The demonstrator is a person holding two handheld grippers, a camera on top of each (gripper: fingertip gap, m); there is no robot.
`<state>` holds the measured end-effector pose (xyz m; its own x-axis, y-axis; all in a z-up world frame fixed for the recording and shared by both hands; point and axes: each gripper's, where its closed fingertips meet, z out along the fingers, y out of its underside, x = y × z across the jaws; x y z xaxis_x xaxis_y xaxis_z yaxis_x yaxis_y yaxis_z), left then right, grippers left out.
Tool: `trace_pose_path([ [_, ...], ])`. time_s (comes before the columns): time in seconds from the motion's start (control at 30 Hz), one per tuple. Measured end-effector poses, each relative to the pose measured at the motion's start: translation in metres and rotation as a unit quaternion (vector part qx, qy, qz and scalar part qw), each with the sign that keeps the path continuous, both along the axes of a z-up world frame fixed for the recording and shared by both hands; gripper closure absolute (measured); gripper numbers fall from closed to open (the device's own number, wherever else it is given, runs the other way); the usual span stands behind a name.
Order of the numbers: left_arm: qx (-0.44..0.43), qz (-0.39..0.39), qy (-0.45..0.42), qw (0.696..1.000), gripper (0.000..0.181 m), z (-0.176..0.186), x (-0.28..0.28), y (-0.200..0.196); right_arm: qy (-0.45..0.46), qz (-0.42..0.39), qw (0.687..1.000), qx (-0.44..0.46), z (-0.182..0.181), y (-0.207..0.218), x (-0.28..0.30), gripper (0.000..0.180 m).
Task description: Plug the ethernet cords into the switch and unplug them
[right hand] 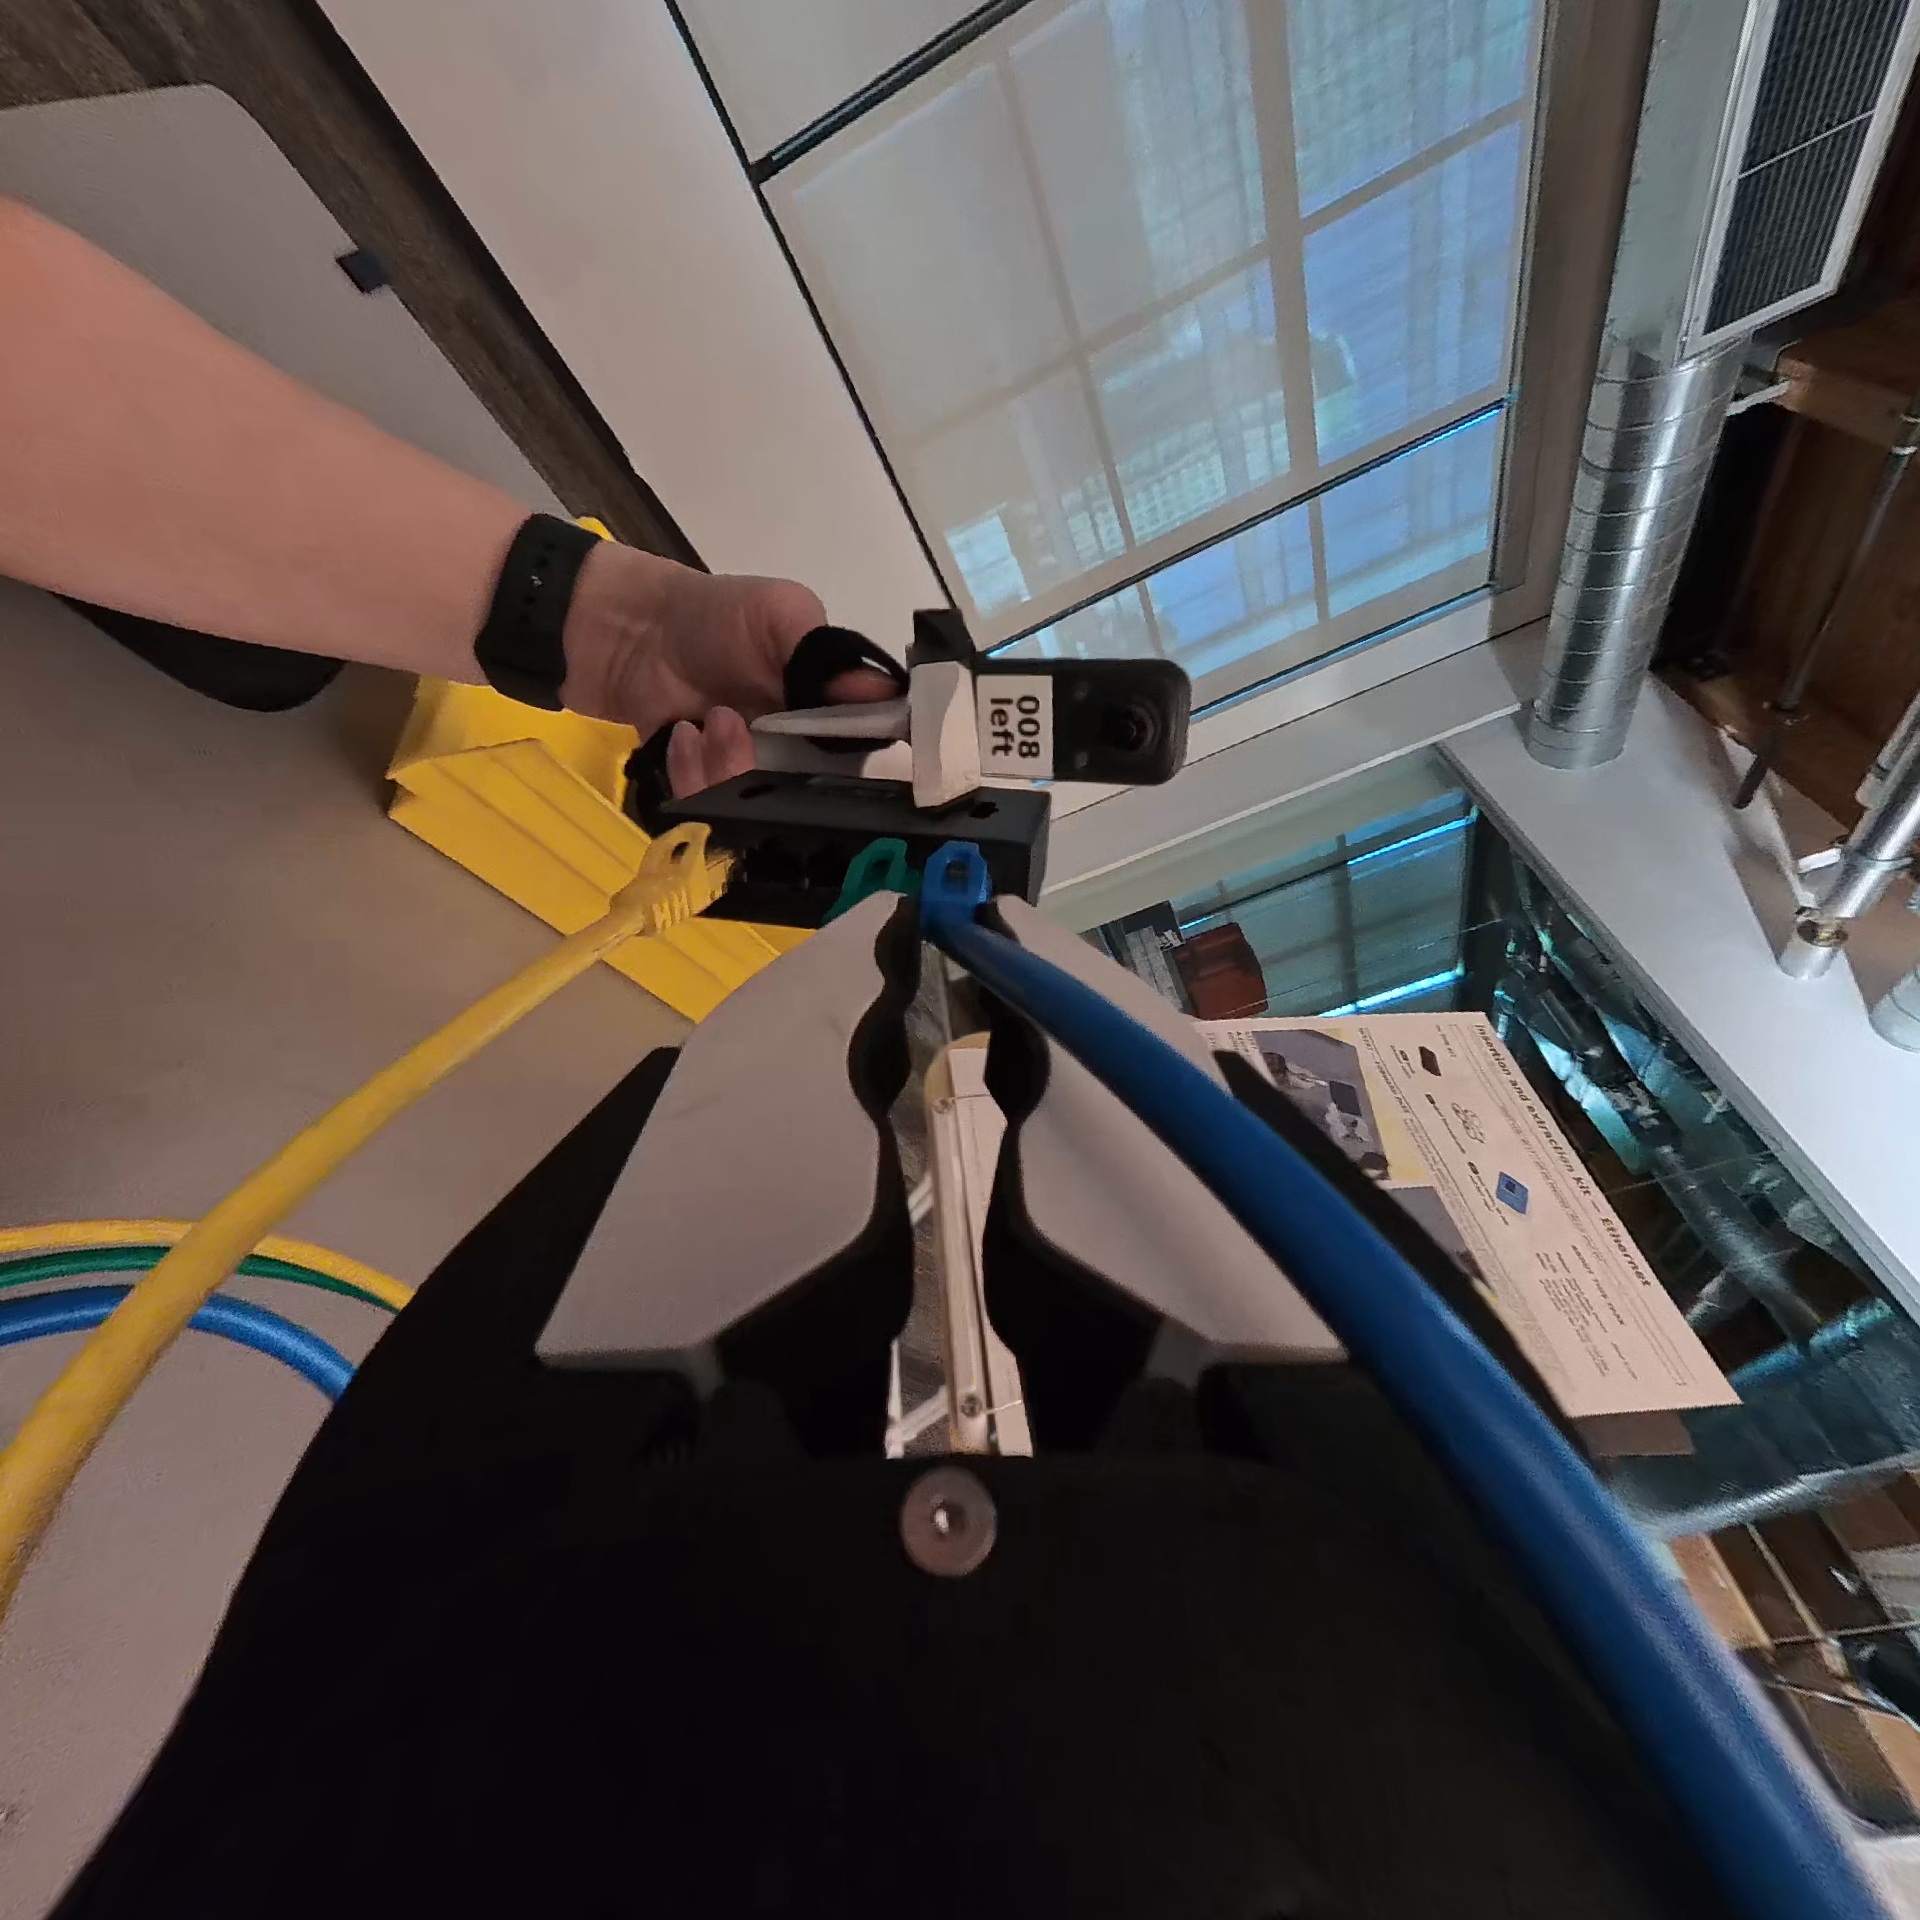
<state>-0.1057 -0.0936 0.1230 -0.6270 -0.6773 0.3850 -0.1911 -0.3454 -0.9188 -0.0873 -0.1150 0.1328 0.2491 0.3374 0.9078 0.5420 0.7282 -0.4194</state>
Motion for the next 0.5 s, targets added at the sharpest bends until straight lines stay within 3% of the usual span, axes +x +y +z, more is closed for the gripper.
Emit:
trace_pose_path([
  [0.03,0.002,-0.006,0.0,1.0,0.153,-0.001,0.0,-0.002,0.0,0.005,1.0,-0.006,-0.001,-0.001,0.0,0.167],
  [0.37,0.014,0.023,0.012,1.0,0.153,-0.001,0.001,0.002,0.004,0.002,1.0,-0.016,-0.004,0.005,0.0,0.167],
  [0.5,-0.001,0.045,0.013,0.999,0.153,0.013,0.002,-0.001,0.048,0.026,0.998,-0.008,0.009,0.002,0.003,0.168],
])
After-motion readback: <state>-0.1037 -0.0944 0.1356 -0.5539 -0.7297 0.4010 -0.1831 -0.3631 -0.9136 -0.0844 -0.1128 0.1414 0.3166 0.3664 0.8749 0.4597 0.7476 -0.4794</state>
